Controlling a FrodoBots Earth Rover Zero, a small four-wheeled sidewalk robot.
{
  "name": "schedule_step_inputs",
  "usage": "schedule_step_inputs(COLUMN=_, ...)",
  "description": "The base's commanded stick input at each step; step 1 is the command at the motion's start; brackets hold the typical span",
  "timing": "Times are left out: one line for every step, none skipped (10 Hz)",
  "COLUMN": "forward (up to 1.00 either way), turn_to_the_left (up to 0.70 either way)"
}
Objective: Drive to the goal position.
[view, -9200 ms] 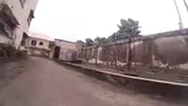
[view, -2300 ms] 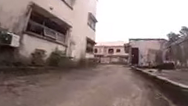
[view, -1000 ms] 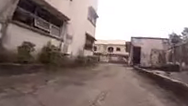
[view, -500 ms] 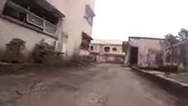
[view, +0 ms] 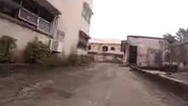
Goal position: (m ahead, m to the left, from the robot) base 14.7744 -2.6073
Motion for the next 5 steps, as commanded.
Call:
schedule_step_inputs(forward=0.7, turn_to_the_left=-0.28)
schedule_step_inputs(forward=0.7, turn_to_the_left=-0.28)
schedule_step_inputs(forward=0.7, turn_to_the_left=-0.28)
schedule_step_inputs(forward=0.7, turn_to_the_left=-0.28)
schedule_step_inputs(forward=0.7, turn_to_the_left=-0.28)
